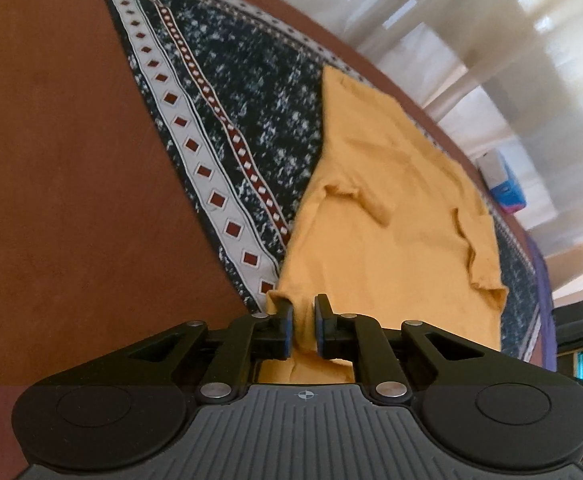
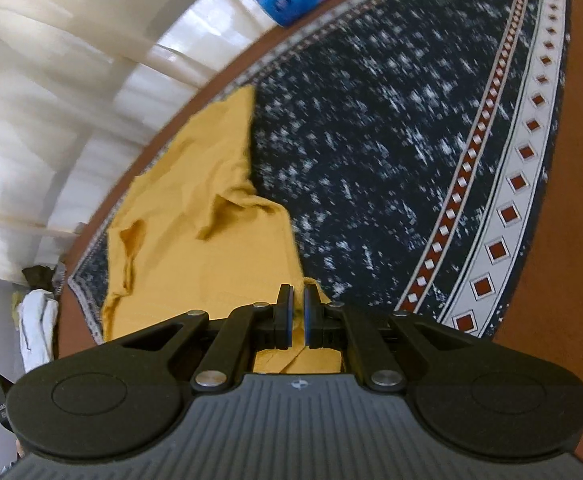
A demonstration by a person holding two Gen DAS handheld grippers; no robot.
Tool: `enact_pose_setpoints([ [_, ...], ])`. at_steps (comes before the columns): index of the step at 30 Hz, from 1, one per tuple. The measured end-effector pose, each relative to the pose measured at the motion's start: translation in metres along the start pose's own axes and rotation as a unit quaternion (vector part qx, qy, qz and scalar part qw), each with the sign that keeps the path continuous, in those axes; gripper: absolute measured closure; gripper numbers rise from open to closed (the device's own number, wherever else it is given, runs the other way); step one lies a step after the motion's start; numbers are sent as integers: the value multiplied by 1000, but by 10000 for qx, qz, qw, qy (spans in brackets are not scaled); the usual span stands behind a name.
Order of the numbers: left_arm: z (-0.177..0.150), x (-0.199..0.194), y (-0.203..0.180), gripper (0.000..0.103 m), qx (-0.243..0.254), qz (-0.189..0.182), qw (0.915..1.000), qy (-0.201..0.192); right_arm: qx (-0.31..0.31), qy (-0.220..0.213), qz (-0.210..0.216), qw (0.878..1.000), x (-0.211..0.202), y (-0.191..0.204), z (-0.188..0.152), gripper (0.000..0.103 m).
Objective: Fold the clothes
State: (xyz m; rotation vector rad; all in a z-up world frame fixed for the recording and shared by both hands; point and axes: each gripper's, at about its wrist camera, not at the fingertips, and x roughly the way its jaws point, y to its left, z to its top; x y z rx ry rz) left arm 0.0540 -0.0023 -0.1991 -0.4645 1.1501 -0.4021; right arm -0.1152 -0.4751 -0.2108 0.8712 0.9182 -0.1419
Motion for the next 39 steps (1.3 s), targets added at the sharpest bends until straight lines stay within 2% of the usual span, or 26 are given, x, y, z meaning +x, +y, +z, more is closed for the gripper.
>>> enact_pose_setpoints([
  [4, 3, 1, 2, 73, -99, -17, 9999, 4, 128, 34, -80, 9999, 7, -3, -2, 90],
  [6, 6, -2, 2, 65, -182, 17, 9998, -18, 165, -15, -169, 9997, 5, -2, -1, 84],
  [7, 8, -8, 2, 48, -206, 115, 9997, -108, 150, -74, -255, 9995, 2, 0, 0, 65],
  [8, 9, -14, 1, 36, -208, 219, 9993, -227, 61, -159, -420, 9990, -3, 4, 0, 49],
  [11, 11, -39, -5, 39, 106, 315, 9981, -515, -465, -566, -648, 9952, -24, 18, -3, 50],
  [13, 9, -52, -16, 43, 453, 161, 9977, -472, -754, -713, -509, 9933, -38, 31, -9, 51],
  [16, -9, -51, -41, 43, 1132, -63, 9935, -137, -1204, -600, -167, 9908, -45, 52, -25, 53],
  [18, -24, -46, -58, 44, 1559, -170, 9875, 121, -1534, -329, -75, 9876, -36, 66, -38, 56],
  [21, -50, -24, -73, 48, 1827, -214, 9813, 558, -1901, 114, 10, 9817, -17, 81, -60, 61],
  [23, -62, -13, -80, 48, 1844, -235, 9802, 688, -2017, 400, 31, 9786, -4, 87, -72, 68],
  [31, -71, 8, -87, 48, 1756, -313, 9802, 863, -2511, 791, -125, 9646, 10, 97, -89, 71],
  [39, -61, 17, -88, 48, 1659, -311, 9825, 792, -2569, 859, -196, 9624, 18, 97, -87, 72],
])
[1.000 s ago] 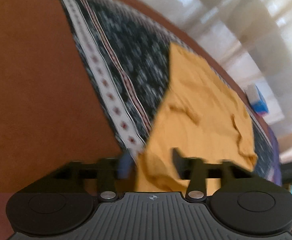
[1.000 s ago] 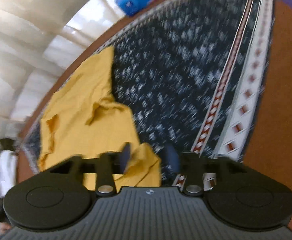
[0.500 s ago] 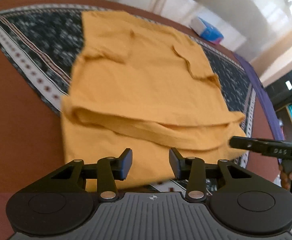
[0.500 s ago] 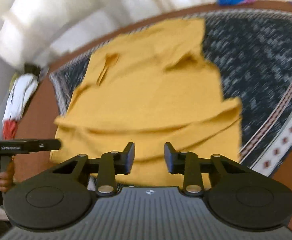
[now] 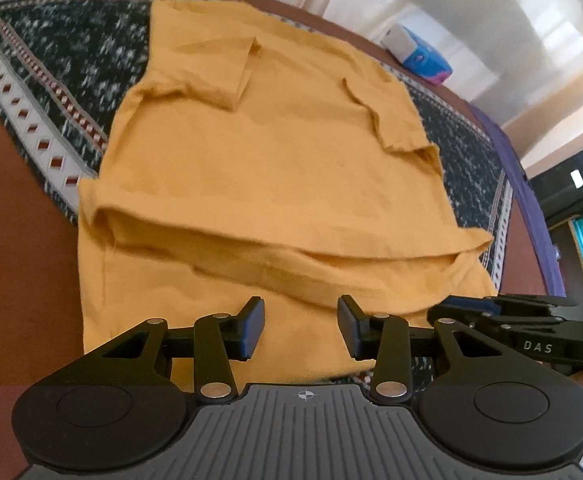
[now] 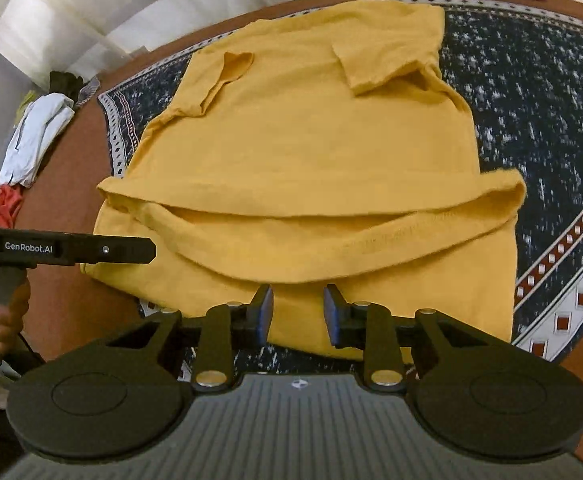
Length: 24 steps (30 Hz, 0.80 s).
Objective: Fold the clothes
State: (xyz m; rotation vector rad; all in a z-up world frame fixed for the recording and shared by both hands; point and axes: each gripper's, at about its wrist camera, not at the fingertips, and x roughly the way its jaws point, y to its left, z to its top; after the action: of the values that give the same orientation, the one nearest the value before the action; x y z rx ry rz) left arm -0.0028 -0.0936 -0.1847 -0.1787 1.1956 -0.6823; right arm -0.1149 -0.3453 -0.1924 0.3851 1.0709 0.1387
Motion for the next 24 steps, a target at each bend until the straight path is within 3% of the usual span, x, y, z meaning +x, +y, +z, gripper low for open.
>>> enact_pose_setpoints([
  [8, 28, 6, 7, 48, -82, 87, 9998, -174, -102, -65, -75, 9999, 6, -1, 22, 71],
  [19, 79, 13, 25, 47, -329, 442, 9960, -697, 607, -875, -396, 9935, -2, -28, 72, 70],
  [21, 80, 8, 22, 47, -187, 419, 9963, -727, 338, -913, -352, 9946, -7, -21, 75, 70],
  [24, 72, -2, 8, 47, 402, 285, 9971, -581, -248, -704, -361, 9966, 0, -4, 73, 70],
])
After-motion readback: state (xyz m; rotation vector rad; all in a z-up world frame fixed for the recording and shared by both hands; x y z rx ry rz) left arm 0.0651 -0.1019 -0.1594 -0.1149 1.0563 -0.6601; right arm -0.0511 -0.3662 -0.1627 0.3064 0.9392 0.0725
